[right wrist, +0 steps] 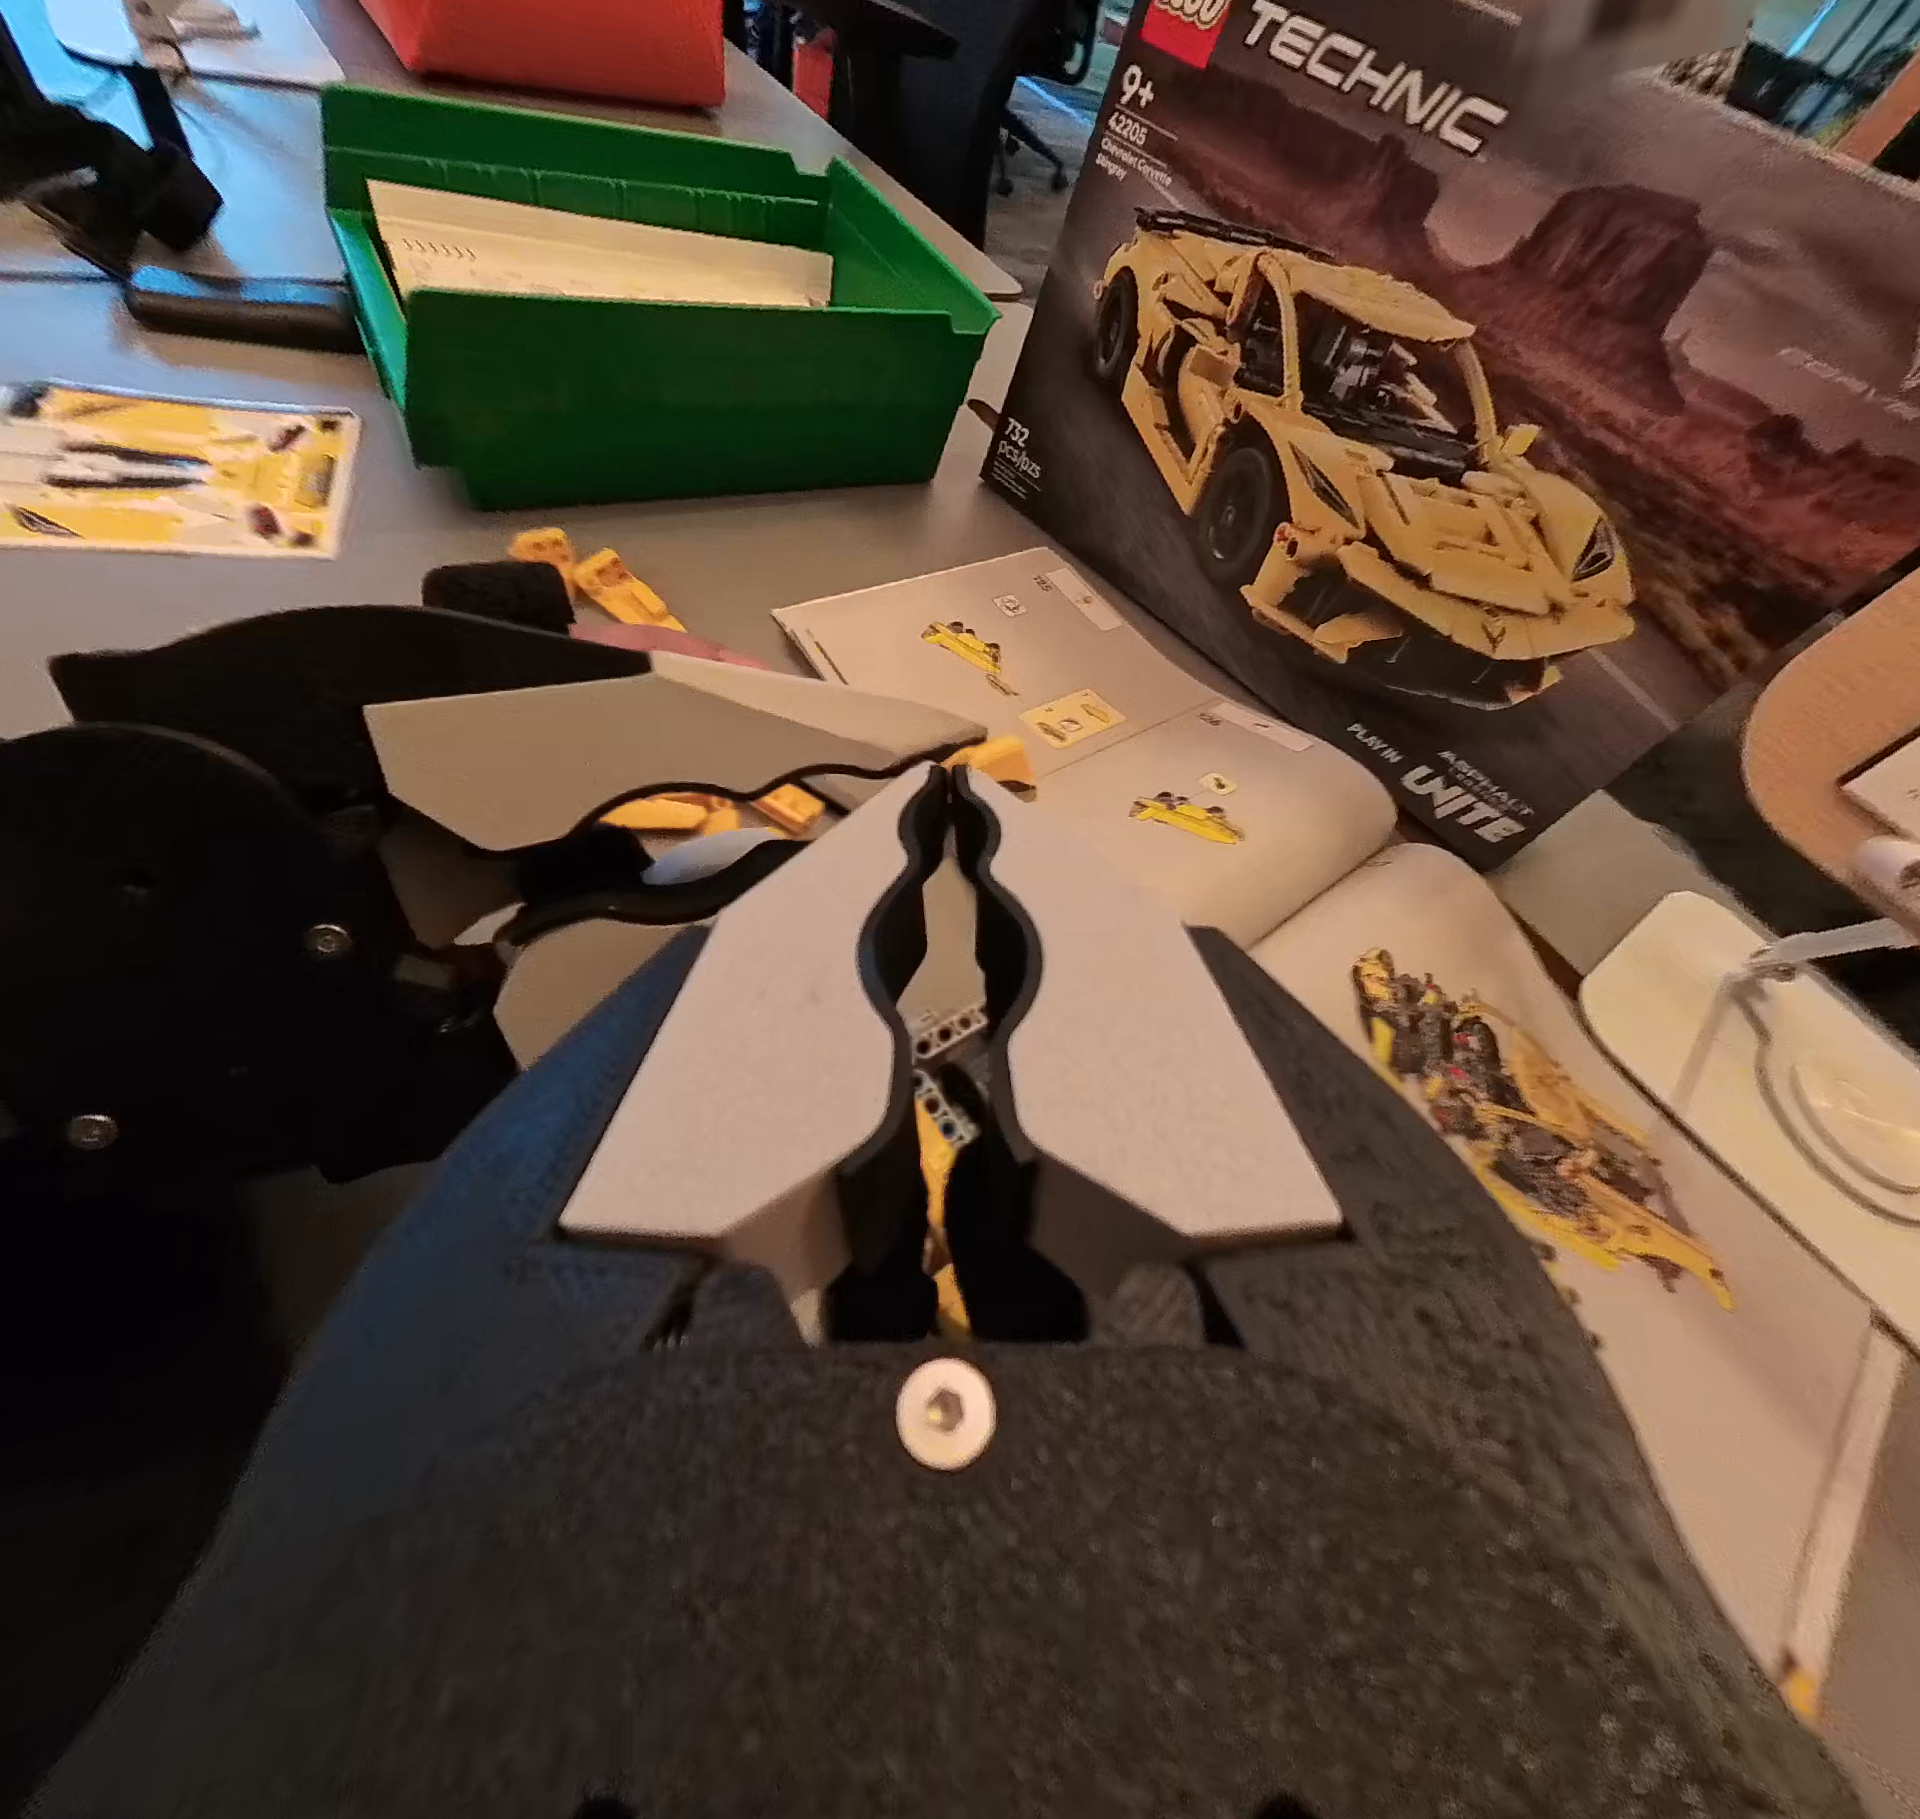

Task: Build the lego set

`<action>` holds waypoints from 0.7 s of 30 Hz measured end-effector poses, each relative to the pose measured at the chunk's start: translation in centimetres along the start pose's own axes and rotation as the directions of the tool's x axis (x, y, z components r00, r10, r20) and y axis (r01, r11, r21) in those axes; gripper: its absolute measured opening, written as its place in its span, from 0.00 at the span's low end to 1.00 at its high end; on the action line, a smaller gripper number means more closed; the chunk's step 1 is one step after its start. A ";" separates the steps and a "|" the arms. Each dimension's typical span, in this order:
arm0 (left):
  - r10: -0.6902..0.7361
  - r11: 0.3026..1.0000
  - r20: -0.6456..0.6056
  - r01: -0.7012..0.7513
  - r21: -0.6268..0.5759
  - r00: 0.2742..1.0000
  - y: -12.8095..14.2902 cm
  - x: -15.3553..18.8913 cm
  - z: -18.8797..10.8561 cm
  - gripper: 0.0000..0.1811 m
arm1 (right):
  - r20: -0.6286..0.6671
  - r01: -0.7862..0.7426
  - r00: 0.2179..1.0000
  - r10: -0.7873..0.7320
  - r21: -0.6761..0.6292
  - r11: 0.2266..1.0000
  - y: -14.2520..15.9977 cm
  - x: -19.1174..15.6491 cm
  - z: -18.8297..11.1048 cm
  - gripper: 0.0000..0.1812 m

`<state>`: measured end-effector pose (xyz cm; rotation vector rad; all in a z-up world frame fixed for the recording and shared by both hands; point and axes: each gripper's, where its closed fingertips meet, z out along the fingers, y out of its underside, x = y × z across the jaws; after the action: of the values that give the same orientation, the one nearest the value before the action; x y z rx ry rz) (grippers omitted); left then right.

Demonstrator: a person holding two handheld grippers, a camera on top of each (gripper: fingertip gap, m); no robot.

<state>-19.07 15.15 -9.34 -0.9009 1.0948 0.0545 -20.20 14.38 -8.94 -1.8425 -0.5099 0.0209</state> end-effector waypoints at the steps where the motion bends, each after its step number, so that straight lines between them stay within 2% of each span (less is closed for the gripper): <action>1: 0.001 1.000 0.000 -0.001 0.004 1.000 -0.1 0.0 0.0 0.04 | 0.025 -0.035 0.999 0.035 0.001 0.999 0.0 0.0 0.0 0.00; 7: 0.004 0.999 -0.003 -0.004 0.039 1.000 -0.6 0.0 -0.3 0.04 | 0.249 -0.302 0.923 0.295 -0.009 0.953 0.0 -0.2 -0.7 0.02; 11: 0.001 0.999 -0.009 -0.001 0.033 1.000 -0.5 0.1 -0.3 0.05 | 0.376 -0.394 0.847 0.377 -0.034 0.919 -0.2 -1.1 -1.1 0.11; 15: -0.021 0.999 -0.009 0.021 0.048 1.000 -0.7 -0.1 -0.4 0.05 | 0.421 -0.409 0.822 0.384 -0.033 0.912 -0.6 -1.3 -1.6 0.12; 18: -0.125 0.988 -0.077 0.131 0.080 0.989 -1.0 0.1 -0.4 0.05 | 0.434 -0.446 0.809 0.397 0.012 0.895 -1.1 -0.2 -2.2 0.13; 21: -0.268 0.952 -0.170 0.288 0.106 0.948 -1.6 0.0 -0.7 0.05 | 0.473 -0.432 0.808 0.352 0.069 0.899 -1.3 0.4 -3.0 0.23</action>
<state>-18.90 13.63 -8.54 -0.9460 1.0899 -0.3220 -19.54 12.16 -6.63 -1.7385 -0.4138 0.7727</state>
